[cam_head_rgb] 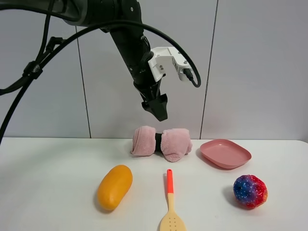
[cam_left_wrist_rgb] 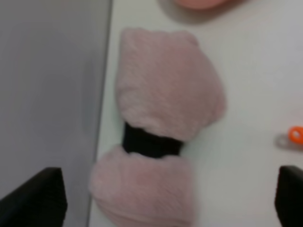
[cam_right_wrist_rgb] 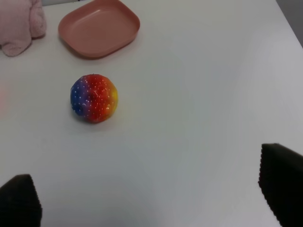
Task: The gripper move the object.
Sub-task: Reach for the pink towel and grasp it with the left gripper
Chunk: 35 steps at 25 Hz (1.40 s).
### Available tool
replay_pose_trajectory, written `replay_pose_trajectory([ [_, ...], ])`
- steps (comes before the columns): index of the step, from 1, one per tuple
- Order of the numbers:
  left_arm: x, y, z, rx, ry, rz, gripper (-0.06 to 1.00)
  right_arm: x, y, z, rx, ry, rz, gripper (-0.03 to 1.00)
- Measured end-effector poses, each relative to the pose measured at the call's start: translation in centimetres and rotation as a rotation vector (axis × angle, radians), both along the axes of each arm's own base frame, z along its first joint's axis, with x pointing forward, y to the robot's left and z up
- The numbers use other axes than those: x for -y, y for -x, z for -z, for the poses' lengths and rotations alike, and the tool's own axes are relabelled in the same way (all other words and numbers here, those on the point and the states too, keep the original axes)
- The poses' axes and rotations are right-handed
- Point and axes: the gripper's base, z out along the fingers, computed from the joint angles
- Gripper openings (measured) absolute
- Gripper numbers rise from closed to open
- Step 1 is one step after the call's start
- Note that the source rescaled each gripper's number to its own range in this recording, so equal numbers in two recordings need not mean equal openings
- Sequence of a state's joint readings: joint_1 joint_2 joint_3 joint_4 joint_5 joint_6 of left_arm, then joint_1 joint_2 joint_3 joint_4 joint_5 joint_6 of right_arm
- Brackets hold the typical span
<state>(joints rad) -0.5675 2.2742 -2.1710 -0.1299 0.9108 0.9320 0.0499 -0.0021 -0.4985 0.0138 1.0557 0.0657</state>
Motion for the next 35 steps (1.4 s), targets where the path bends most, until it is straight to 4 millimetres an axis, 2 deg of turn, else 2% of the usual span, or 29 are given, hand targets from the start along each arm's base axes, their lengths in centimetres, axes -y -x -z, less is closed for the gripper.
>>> replay_pose_trajectory([
  [4,-0.4,-2.1,1.8,0.03,0.023,0.019,1.0,0.0,0.0,0.0,0.0,0.0,0.0,1.0],
  [9,-1.7,-4.2,5.9,0.015,0.016,0.066,1.0,0.0,0.0,0.0,0.0,0.0,0.0,1.0],
  [14,-2.8,-5.8,8.4,0.05,0.014,0.124,1.0,0.0,0.0,0.0,0.0,0.0,0.0,1.0],
  [25,-2.7,-6.4,12.5,0.017,0.038,0.158,1.0,0.0,0.0,0.0,0.0,0.0,0.0,1.0],
  [29,-2.5,-6.4,13.3,0.024,0.04,0.156,1.0,0.0,0.0,0.0,0.0,0.0,0.0,1.0],
  [32,-2.3,-6.7,13.7,0.049,0.046,0.142,0.98,0.0,0.0,0.0,0.0,0.0,0.0,1.0],
  [35,-2.1,-6.8,14.4,0.053,0.046,0.137,0.92,0.0,0.0,0.0,0.0,0.0,0.0,1.0],
])
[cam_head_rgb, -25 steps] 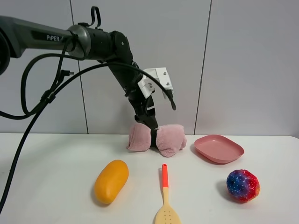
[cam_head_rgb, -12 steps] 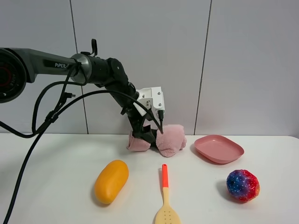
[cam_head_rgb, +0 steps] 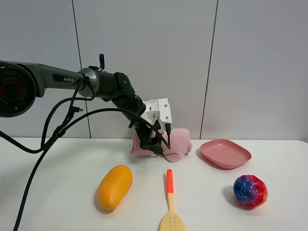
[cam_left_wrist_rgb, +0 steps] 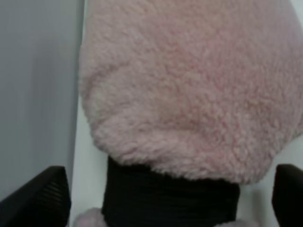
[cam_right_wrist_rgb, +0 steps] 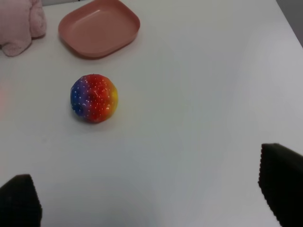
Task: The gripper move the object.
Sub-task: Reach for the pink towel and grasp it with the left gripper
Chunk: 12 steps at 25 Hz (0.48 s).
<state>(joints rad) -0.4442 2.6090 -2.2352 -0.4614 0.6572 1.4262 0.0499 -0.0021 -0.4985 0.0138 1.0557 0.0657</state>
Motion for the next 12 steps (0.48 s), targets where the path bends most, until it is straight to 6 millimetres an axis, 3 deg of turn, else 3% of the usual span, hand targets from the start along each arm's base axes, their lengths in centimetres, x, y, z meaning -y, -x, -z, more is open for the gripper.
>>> replay_pose_trajectory([
  [8,0.32,0.16,0.92,-0.012,-0.004,0.004,0.8,0.0,0.0,0.0,0.0,0.0,0.0,1.0],
  [10,0.32,0.16,0.92,-0.013,-0.003,0.003,0.61,0.0,0.0,0.0,0.0,0.0,0.0,1.0],
  [12,0.33,0.19,0.87,-0.019,-0.004,0.004,0.21,0.0,0.0,0.0,0.0,0.0,0.0,1.0],
])
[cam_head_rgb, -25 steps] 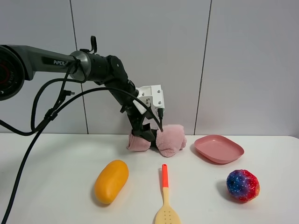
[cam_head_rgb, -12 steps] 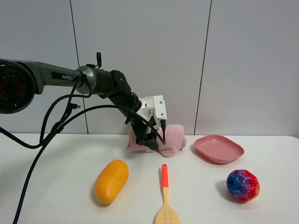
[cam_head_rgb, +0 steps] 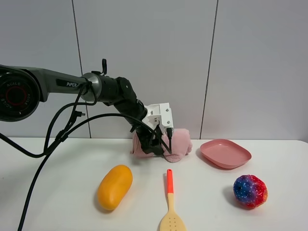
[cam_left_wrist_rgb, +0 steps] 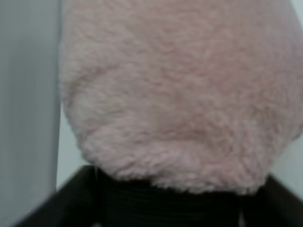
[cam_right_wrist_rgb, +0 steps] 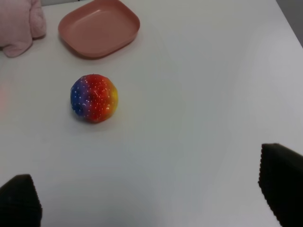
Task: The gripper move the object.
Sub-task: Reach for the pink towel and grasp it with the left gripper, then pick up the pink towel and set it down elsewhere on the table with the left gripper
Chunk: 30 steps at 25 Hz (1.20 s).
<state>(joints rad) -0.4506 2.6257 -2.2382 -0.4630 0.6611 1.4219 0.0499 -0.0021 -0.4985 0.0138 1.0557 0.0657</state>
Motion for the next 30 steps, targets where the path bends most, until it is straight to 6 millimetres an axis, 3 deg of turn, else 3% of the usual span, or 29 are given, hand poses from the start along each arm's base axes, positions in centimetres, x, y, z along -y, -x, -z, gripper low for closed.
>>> replay_pose_trajectory([
  [1,0.0,0.0,0.0,-0.005,-0.001,-0.001,0.04,0.0,0.0,0.0,0.0,0.0,0.0,1.0],
  [2,0.0,0.0,0.0,-0.006,-0.005,-0.001,0.0,0.0,0.0,0.0,0.0,0.0,0.0,1.0],
  [6,0.1,0.3,-0.2,-0.032,-0.027,-0.015,0.0,0.0,0.0,0.0,0.0,0.0,0.0,1.0],
  [10,-0.4,1.2,-2.2,-0.148,-0.053,-0.122,0.0,0.0,0.0,0.0,0.0,0.0,0.0,1.0],
  [20,-4.4,4.6,-15.6,-0.306,-0.025,-0.637,0.0,0.0,0.0,0.0,0.0,0.0,0.0,1.0],
  [24,-6.8,5.2,-18.7,-0.397,0.112,-0.889,0.0,0.0,0.0,0.0,0.0,0.0,0.0,1.0],
  [30,-11.6,6.7,-20.6,-0.462,0.177,-1.1,0.0,0.0,0.0,0.0,0.0,0.0,0.0,1.0],
])
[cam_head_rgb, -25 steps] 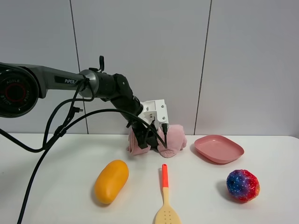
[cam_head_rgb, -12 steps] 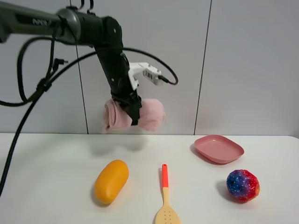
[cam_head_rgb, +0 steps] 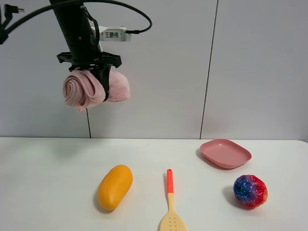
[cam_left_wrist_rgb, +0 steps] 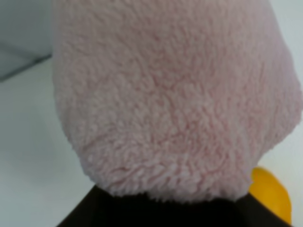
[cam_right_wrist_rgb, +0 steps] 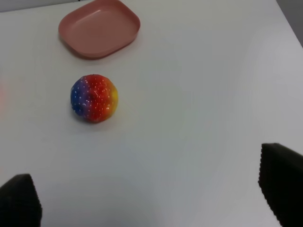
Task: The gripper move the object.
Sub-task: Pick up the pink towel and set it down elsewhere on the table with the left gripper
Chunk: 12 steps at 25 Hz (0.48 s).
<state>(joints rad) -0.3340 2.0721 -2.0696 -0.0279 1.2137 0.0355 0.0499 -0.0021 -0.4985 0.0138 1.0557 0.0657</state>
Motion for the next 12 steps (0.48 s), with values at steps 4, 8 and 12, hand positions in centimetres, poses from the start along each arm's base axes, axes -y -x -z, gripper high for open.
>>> replay_pose_trajectory([
  [4,-2.9,2.0,0.5,-0.078,-0.004,-0.095,0.0,0.0,0.0,0.0,0.0,0.0,0.0,1.0],
  [8,-5.4,4.5,2.4,-0.162,-0.009,-0.191,0.0,0.0,0.0,0.0,0.0,0.0,0.0,1.0],
  [12,-6.8,6.7,4.5,-0.179,0.012,-0.274,0.0,0.0,0.0,0.0,0.0,0.0,0.0,1.0],
])
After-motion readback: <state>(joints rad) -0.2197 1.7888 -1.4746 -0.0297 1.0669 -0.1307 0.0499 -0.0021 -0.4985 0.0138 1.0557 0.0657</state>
